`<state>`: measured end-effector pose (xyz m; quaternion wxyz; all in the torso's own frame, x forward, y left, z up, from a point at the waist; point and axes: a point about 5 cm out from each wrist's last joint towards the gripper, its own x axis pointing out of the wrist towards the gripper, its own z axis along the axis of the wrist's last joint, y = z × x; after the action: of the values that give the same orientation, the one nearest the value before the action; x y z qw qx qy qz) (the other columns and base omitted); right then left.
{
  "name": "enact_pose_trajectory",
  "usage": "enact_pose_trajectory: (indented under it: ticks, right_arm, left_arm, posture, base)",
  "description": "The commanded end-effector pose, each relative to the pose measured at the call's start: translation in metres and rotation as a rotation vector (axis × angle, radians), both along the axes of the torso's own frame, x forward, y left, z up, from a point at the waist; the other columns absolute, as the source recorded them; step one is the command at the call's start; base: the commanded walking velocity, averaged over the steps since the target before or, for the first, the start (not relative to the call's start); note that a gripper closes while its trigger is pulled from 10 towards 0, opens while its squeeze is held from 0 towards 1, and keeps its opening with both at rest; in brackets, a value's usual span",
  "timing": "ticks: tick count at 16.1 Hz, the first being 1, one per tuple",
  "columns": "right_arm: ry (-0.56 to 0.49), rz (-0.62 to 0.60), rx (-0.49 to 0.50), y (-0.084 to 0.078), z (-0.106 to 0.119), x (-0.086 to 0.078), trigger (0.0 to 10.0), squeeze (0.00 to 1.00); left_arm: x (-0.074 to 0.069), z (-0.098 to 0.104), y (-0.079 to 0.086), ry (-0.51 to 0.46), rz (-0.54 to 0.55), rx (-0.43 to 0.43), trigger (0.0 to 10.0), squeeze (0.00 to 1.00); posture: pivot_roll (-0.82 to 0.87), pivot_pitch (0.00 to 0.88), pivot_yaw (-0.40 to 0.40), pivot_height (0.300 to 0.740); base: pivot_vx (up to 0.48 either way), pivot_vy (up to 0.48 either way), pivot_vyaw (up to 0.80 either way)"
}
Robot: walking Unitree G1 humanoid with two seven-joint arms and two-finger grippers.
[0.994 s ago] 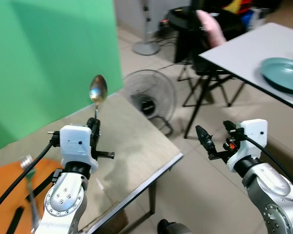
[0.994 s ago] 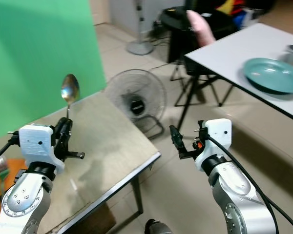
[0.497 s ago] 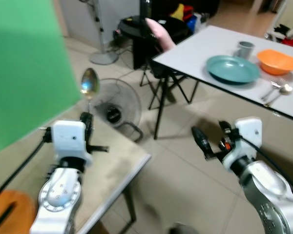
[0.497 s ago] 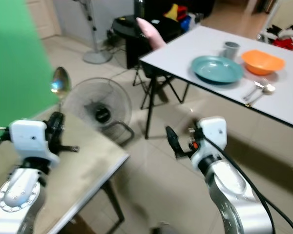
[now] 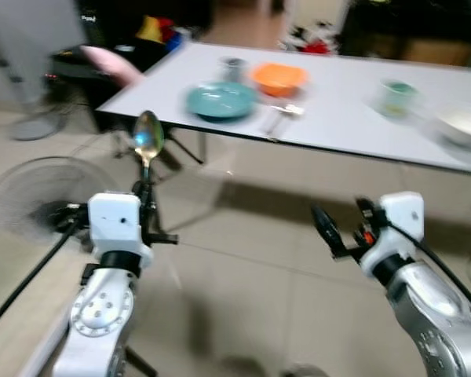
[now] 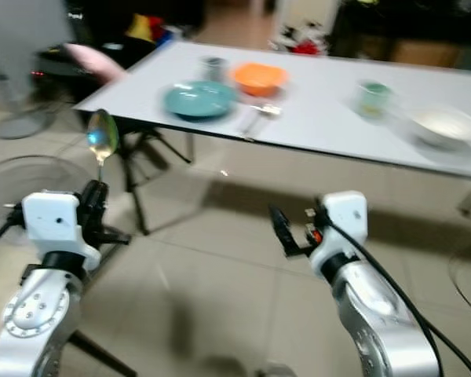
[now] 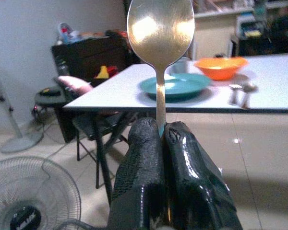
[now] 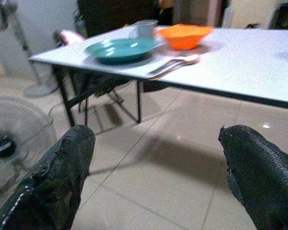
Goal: Setting the table
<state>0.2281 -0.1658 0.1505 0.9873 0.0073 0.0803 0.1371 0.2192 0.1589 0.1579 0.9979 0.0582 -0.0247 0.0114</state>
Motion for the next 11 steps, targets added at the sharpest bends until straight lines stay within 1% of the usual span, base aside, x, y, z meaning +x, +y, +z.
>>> enact_pose_trajectory:
  ticks: [1, 2, 3, 5, 6, 7, 11]
  right_arm:
    - [0.007, -0.028, -0.011, -0.0059, -0.0006, -0.0009, 10.0, 0.0]
    - [0.009, -0.036, -0.013, -0.007, -0.001, -0.0016, 10.0, 0.0]
    - [0.009, -0.041, -0.013, -0.0073, -0.0012, -0.0017, 10.0, 0.0]
    - [0.002, -0.054, -0.035, -0.0085, -0.0015, -0.0025, 10.0, 0.0]
    - [-0.01, -0.054, -0.041, -0.0088, -0.0009, -0.0021, 10.0, 0.0]
    - [-0.012, -0.062, -0.044, -0.0093, -0.0006, -0.0017, 10.0, 0.0]
    - [-0.019, -0.064, -0.031, -0.0088, 0.0011, 0.0011, 10.0, 0.0]
  left_arm:
    - [0.001, 0.0037, -0.0054, -0.02, -0.022, -0.007, 10.0, 0.0]
    - [0.0008, 0.0035, -0.005, -0.017, -0.02, -0.04, 10.0, 0.0]
    - [0.0007, 0.0048, -0.0041, -0.029, -0.019, -0.048, 10.0, 0.0]
    - [0.0009, 0.0033, -0.0031, -0.024, -0.037, -0.035, 10.0, 0.0]
    - [0.0002, 0.0032, -0.0034, -0.028, -0.054, -0.025, 10.0, 0.0]
    - [-0.0008, 0.0032, -0.0037, -0.032, -0.065, -0.031, 10.0, 0.0]
    - [-0.0005, 0.0032, -0.0039, -0.032, -0.071, -0.033, 10.0, 0.0]
  posture:
    - [-0.14, 0.0, 0.088, 0.74]
    - [-0.15, 0.0, 0.089, 0.74]
    - [-0.15, 0.0, 0.09, 0.74]
    - [-0.15, 0.0, 0.093, 0.74]
    - [-0.15, 0.0, 0.093, 0.74]
    - [-0.15, 0.0, 0.093, 0.74]
    - [-0.15, 0.0, 0.091, 0.74]
  base:
    - [0.0, -0.424, -0.8]
    - [0.0, 0.0, -0.8]
    - [0.0, 0.0, -0.8]
    - [0.0, 0.0, -0.66]
    - [0.0, 0.0, 0.0]
    - [0.244, 0.0, 0.0]
    - [0.355, 0.0, 0.0]
